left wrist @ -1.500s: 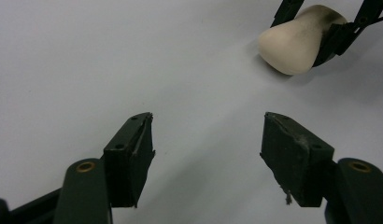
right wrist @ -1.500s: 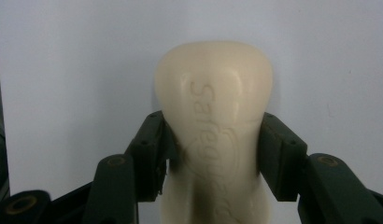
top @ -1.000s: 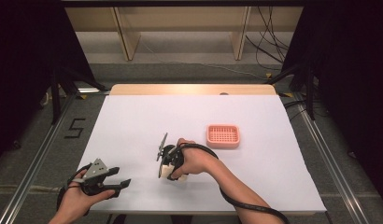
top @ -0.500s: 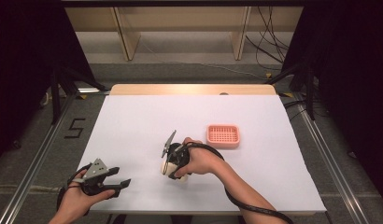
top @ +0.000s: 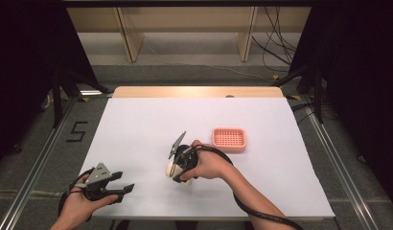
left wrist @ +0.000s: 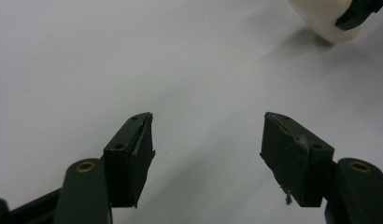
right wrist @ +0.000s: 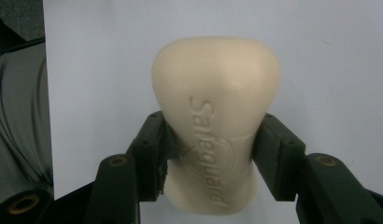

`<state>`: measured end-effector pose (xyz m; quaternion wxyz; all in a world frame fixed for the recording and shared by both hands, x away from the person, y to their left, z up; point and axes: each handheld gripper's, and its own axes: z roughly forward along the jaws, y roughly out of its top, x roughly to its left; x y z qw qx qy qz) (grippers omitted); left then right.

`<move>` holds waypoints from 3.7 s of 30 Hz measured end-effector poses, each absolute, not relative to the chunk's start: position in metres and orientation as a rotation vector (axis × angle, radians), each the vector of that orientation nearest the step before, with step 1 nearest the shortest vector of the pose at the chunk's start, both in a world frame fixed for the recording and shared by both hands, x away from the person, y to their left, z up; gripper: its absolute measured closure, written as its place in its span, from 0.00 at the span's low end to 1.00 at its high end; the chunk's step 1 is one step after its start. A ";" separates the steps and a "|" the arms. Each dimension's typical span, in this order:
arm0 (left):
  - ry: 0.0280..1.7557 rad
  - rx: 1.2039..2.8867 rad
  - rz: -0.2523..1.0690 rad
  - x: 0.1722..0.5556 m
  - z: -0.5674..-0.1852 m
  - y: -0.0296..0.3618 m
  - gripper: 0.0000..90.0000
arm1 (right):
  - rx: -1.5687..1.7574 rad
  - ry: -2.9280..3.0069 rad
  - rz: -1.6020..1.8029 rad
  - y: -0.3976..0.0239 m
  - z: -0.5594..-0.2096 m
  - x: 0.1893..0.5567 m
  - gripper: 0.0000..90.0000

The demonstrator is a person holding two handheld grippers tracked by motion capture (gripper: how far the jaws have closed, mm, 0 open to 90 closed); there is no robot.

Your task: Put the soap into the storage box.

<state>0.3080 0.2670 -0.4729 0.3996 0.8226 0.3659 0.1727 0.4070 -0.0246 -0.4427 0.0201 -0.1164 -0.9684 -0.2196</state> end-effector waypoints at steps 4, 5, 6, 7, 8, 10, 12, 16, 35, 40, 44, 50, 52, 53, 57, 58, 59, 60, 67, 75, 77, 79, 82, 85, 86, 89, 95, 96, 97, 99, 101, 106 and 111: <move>0.925 2.080 0.438 0.308 -0.473 0.267 0.37 | -0.406 -2.997 -0.679 -0.027 -0.440 0.406 0.56; 0.938 2.071 0.428 0.307 -0.473 0.266 0.37 | -0.381 -2.994 -0.698 -0.027 -0.441 0.407 0.56; 0.944 2.073 0.422 0.307 -0.473 0.266 0.37 | -0.415 -2.994 -0.693 -0.029 -0.439 0.406 0.56; 0.943 2.073 0.422 0.307 -0.473 0.266 0.37 | -0.383 -2.990 -0.724 -0.030 -0.440 0.408 0.56; 0.944 2.073 0.423 0.307 -0.473 0.266 0.37 | -0.391 -2.995 -0.729 -0.031 -0.439 0.408 0.56; 0.957 2.067 0.416 0.306 -0.473 0.266 0.37 | -0.410 -2.991 -0.733 -0.033 -0.439 0.408 0.56; 0.965 2.059 0.413 0.306 -0.474 0.265 0.37 | -0.449 -2.983 -0.727 -0.035 -0.437 0.407 0.56; 0.952 2.065 0.421 0.306 -0.473 0.266 0.37 | -0.497 -2.949 -0.762 -0.038 -0.435 0.406 0.56; 0.961 2.053 0.424 0.306 -0.473 0.265 0.37 | -0.523 -2.930 -0.851 -0.056 -0.428 0.409 0.56; 0.961 2.056 0.421 0.306 -0.473 0.266 0.37 | -0.533 -2.932 -0.846 -0.060 -0.427 0.409 0.56; 0.952 2.070 0.427 0.307 -0.473 0.267 0.37 | -0.557 -2.928 -0.852 -0.063 -0.425 0.408 0.56; 0.953 2.071 0.427 0.307 -0.473 0.267 0.37 | -0.579 -2.936 -0.860 -0.067 -0.423 0.407 0.56; 0.954 2.069 0.426 0.307 -0.473 0.267 0.37 | -0.587 -2.940 -0.862 -0.069 -0.423 0.408 0.56; 0.953 2.070 0.427 0.307 -0.473 0.267 0.37 | -0.566 -2.937 -0.872 -0.069 -0.423 0.408 0.56; 0.954 2.069 0.427 0.307 -0.473 0.267 0.37 | -0.591 -2.941 -0.867 -0.073 -0.422 0.408 0.56; 0.954 2.069 0.427 0.307 -0.473 0.267 0.37 | -0.590 -2.942 -0.870 -0.074 -0.422 0.409 0.56; 0.954 2.068 0.427 0.307 -0.473 0.267 0.37 | -0.597 -2.948 -0.870 -0.075 -0.422 0.409 0.56; 0.954 2.068 0.427 0.307 -0.473 0.267 0.37 | -0.582 -2.948 -0.872 -0.076 -0.422 0.409 0.56; 0.957 2.063 0.431 0.307 -0.473 0.266 0.37 | -0.607 -2.950 -0.888 -0.084 -0.420 0.410 0.56; 0.956 2.062 0.433 0.307 -0.473 0.267 0.37 | -0.658 -2.953 -0.883 -0.094 -0.418 0.409 0.56; 0.956 2.064 0.434 0.307 -0.473 0.267 0.37 | -0.638 -2.961 -0.885 -0.096 -0.419 0.409 0.56; 0.955 2.069 0.429 0.307 -0.473 0.267 0.37 | -0.646 -2.964 -0.882 -0.099 -0.419 0.409 0.56; 0.956 2.062 0.433 0.307 -0.473 0.267 0.37 | -0.644 -2.979 -0.880 -0.103 -0.418 0.410 0.56; 0.953 2.072 0.433 0.307 -0.473 0.267 0.37 | -0.645 -2.988 -0.873 -0.108 -0.418 0.410 0.56; 0.955 2.070 0.430 0.307 -0.473 0.267 0.37 | -0.643 -2.990 -0.878 -0.109 -0.419 0.411 0.56; 0.956 2.070 0.429 0.307 -0.473 0.267 0.37 | -0.674 -2.989 -0.858 -0.114 -0.418 0.410 0.56; 0.956 2.069 0.431 0.307 -0.473 0.267 0.37 | -0.679 -3.013 -0.854 -0.122 -0.418 0.411 0.56; 0.954 2.070 0.433 0.307 -0.473 0.267 0.37 | -0.677 -3.018 -0.850 -0.124 -0.418 0.411 0.56; 0.954 2.070 0.433 0.307 -0.473 0.267 0.37 | -0.666 -3.027 -0.861 -0.125 -0.418 0.412 0.56; 0.954 2.070 0.434 0.307 -0.473 0.267 0.37 | -0.672 -3.040 -0.856 -0.128 -0.417 0.413 0.56; 0.955 2.068 0.435 0.307 -0.473 0.267 0.37 | -0.690 -3.040 -0.838 -0.132 -0.416 0.412 0.56; 0.955 2.069 0.435 0.307 -0.473 0.267 0.37 | -0.673 -3.077 -0.840 -0.139 -0.414 0.415 0.56; 0.957 2.069 0.434 0.307 -0.473 0.267 0.37 | -0.697 -3.092 -0.824 -0.147 -0.411 0.417 0.56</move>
